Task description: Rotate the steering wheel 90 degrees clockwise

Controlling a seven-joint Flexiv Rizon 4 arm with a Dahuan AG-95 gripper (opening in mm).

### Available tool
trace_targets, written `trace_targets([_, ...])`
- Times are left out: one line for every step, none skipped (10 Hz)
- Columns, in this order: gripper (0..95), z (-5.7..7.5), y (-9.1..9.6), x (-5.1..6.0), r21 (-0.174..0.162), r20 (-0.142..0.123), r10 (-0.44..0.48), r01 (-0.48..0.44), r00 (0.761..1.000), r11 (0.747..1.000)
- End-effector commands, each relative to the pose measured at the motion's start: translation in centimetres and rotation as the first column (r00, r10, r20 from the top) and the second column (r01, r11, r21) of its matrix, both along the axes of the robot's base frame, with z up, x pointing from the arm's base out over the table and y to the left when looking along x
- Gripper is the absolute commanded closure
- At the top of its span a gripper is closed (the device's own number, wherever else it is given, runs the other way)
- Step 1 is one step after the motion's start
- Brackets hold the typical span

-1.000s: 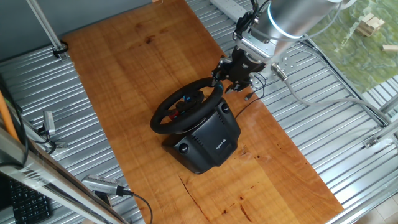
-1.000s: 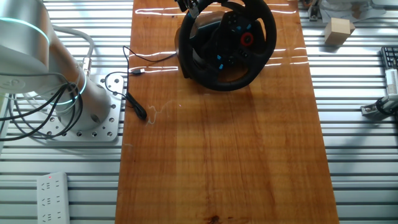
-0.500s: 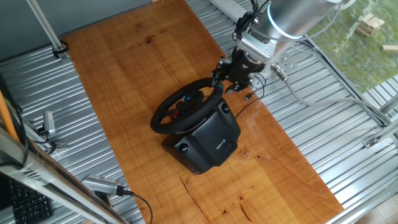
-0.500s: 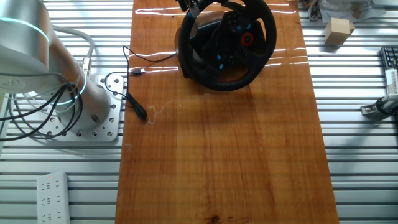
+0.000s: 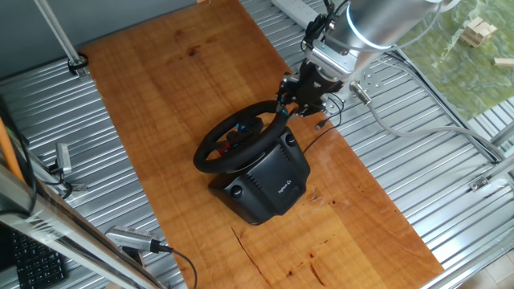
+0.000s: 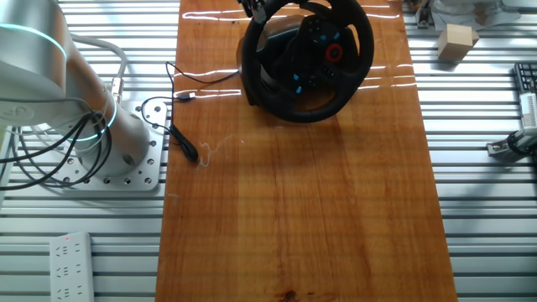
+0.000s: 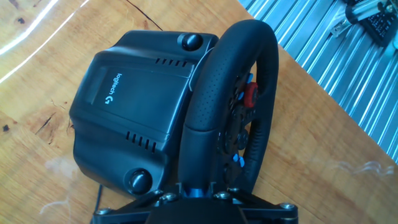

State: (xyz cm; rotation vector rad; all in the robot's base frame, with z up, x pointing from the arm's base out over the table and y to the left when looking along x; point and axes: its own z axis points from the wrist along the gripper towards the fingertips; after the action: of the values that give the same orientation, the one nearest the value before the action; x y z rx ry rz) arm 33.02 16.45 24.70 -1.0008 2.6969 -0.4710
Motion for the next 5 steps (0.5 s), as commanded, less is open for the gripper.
trace_targets([76.0, -0.25, 0.05, 0.25, 0.001, 0.004, 0.002, -0.002, 1.0, 1.0])
trace_targets([57.0, -0.25, 0.05, 0.25, 0.0, 0.006, 0.01, -0.01, 1.0, 1.0])
trace_targets([57.0, -0.26, 0.05, 0.26, -0.001, 0.011, 0.02, -0.02, 1.0, 1.0])
trace_targets([38.0, -0.35, 0.02, 0.31, 0.0, 0.015, 0.032, -0.032, 0.999, 0.999])
trace_targets([38.0, -0.55, -0.04, 0.38, 0.005, 0.02, 0.036, -0.036, 0.999, 0.999])
